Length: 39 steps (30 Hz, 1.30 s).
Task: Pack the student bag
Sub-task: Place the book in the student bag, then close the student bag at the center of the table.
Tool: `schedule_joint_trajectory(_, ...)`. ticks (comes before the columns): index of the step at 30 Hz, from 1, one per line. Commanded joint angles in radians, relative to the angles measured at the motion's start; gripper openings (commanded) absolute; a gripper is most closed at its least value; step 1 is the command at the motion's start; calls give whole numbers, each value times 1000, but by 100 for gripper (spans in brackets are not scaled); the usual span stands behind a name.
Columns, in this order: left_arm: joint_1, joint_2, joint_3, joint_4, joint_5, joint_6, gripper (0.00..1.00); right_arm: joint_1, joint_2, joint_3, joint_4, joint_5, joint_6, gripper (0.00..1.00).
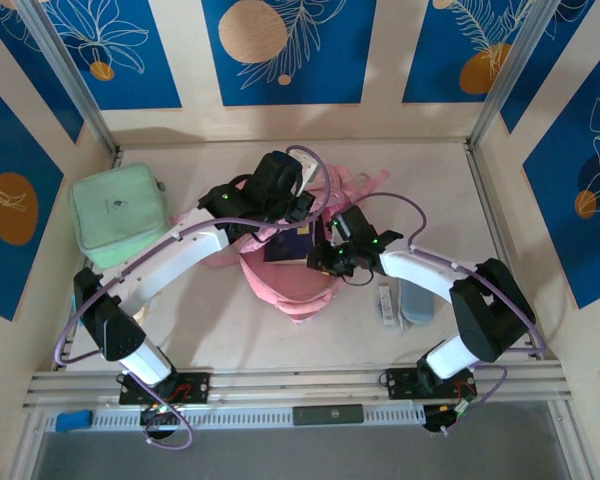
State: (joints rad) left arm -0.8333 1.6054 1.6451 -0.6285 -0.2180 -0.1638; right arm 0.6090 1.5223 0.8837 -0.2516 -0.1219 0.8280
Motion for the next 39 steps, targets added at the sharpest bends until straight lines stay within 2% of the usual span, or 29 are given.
schedule_joint_trajectory(1,3,-52,14,98,2,-29,0,30,49,-19,35,12,35,18)
schedule_joint_trajectory(6,3,-72,14,93,34,-38,0,31,181,31,222,43,46,7)
schedule_joint_trajectory(12,-5,-104,-1,97,106,-60,0,5,262,91,427,76,32,6)
schedule_joint_trajectory(17,-6,-103,-33,75,15,-60,0,-25,250,110,416,104,5,6)
schedule_joint_trajectory(19,-6,-87,-30,70,22,-65,0,-31,236,99,397,82,-21,8)
schedule_joint_trajectory(22,-6,-64,-33,79,26,-75,0,-33,170,27,392,39,-60,12)
schedule_joint_trajectory(25,-6,-40,-35,82,44,-86,0,-40,50,-68,410,-63,-97,18)
schedule_joint_trajectory(29,-15,-18,-79,96,95,-111,0,-48,-162,-153,242,-39,-116,23)
schedule_joint_trajectory(31,-20,-10,-112,100,129,-130,0,-66,-268,-176,111,16,-99,26)
schedule_joint_trajectory(34,-39,-13,-172,86,145,-153,6,-119,-389,-175,-99,64,-79,30)
schedule_joint_trajectory(35,-42,-24,-207,97,156,-174,12,-141,-422,-175,-151,63,-78,31)
schedule_joint_trajectory(37,-42,-60,-284,127,190,-201,34,-178,-466,-172,-213,28,-87,34)
schedule_joint_trajectory(39,-41,-122,-367,154,200,-240,45,-192,-490,-164,-264,5,-92,39)
